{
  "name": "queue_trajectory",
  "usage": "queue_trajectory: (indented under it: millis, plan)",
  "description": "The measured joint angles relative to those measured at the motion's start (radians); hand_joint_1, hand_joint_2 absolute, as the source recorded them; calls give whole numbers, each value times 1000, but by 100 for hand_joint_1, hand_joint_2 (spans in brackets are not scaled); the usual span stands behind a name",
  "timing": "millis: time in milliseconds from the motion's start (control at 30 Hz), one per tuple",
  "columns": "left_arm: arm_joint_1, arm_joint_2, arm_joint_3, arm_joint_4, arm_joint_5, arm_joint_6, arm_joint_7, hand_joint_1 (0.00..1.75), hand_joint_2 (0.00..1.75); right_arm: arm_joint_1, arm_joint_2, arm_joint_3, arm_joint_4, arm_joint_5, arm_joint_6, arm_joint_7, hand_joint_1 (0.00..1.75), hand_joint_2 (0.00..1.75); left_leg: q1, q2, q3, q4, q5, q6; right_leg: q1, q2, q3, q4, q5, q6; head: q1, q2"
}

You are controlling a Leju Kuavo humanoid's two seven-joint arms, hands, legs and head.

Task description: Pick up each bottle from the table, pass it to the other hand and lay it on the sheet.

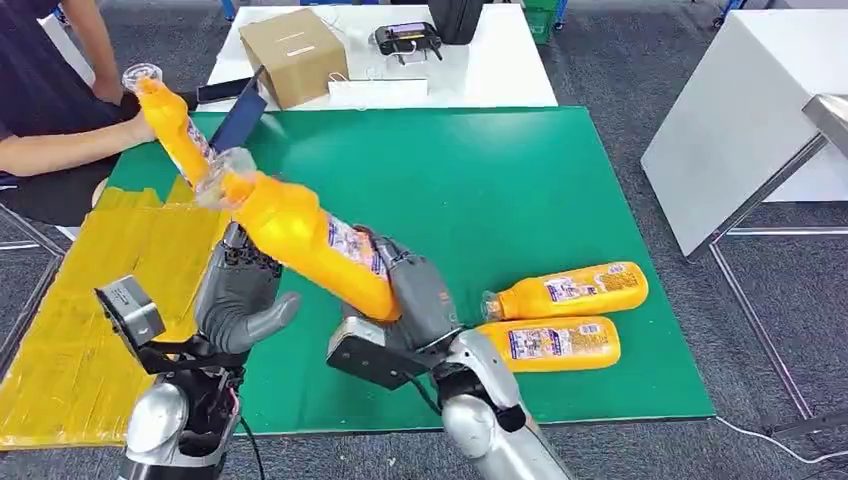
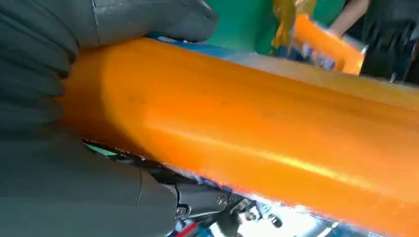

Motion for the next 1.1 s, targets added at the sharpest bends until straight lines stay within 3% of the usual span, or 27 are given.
queue_trajectory:
  millis: [367,400,433,1100]
  plan:
    - [-2,0,8,5,11,4,11,0,175,-24,-11,106,7,45,11,-19,175,175,0,0,0,0,0,0,0,0,0,0,0,0,0,0]
    - [-1,0,8,6,14,2,11,45,175,-27,-12,121,7,45,11,-17,175,175,0,0,0,0,0,0,0,0,0,0,0,0,0,0]
    - [-1,0,9,6,16,2,12,175,175,-31,-15,133,5,47,11,-12,175,175,0,0,0,0,0,0,0,0,0,0,0,0,0,0]
    - [13,6,26,13,54,-15,3,175,175,-75,-52,204,5,22,11,16,175,175,0,0,0,0,0,0,0,0,0,0,0,0,0,0]
